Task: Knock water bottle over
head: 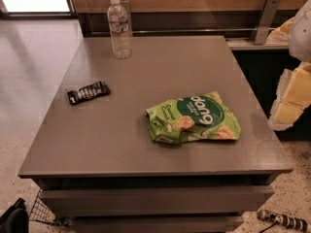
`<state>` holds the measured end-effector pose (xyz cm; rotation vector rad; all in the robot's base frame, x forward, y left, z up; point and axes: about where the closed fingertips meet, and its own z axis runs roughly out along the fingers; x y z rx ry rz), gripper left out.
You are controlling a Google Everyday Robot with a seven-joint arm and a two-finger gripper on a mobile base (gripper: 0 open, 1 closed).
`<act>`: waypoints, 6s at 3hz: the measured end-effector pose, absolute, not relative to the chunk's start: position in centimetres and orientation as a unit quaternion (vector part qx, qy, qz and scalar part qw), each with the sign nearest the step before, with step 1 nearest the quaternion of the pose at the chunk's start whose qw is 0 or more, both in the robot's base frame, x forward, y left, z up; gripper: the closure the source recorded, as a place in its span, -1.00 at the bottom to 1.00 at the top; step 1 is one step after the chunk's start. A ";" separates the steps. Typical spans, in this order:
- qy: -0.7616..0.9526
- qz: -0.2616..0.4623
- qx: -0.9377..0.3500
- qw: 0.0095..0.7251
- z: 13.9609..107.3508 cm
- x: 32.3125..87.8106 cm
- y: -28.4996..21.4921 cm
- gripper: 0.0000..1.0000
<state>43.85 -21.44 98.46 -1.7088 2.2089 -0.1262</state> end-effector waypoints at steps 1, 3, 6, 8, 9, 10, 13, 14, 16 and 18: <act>0.778 -0.045 -0.602 0.172 98.5 43.8 -21.4 -1.00; 0.773 -0.032 -0.591 0.227 98.5 47.3 -21.7 -1.00; 0.700 0.144 -0.490 0.500 100.5 64.4 -14.4 -1.00; 0.652 0.269 -0.409 0.579 101.5 69.4 -8.9 -1.00; 0.661 0.283 -0.382 0.581 101.4 70.3 -8.1 -1.00; 0.661 0.283 -0.382 0.581 101.3 70.3 -8.1 -1.00; 0.707 0.243 -0.340 0.570 93.8 78.8 -3.3 -1.00; 0.688 0.278 -0.343 0.576 92.5 81.4 -0.1 -1.00; 0.656 0.335 -0.349 0.579 91.7 83.4 3.6 -1.00; 0.644 0.357 -0.341 0.585 92.1 83.9 7.5 -1.00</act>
Offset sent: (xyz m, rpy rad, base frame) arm 0.0199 -0.0013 -0.0019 0.0424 -0.0424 0.0113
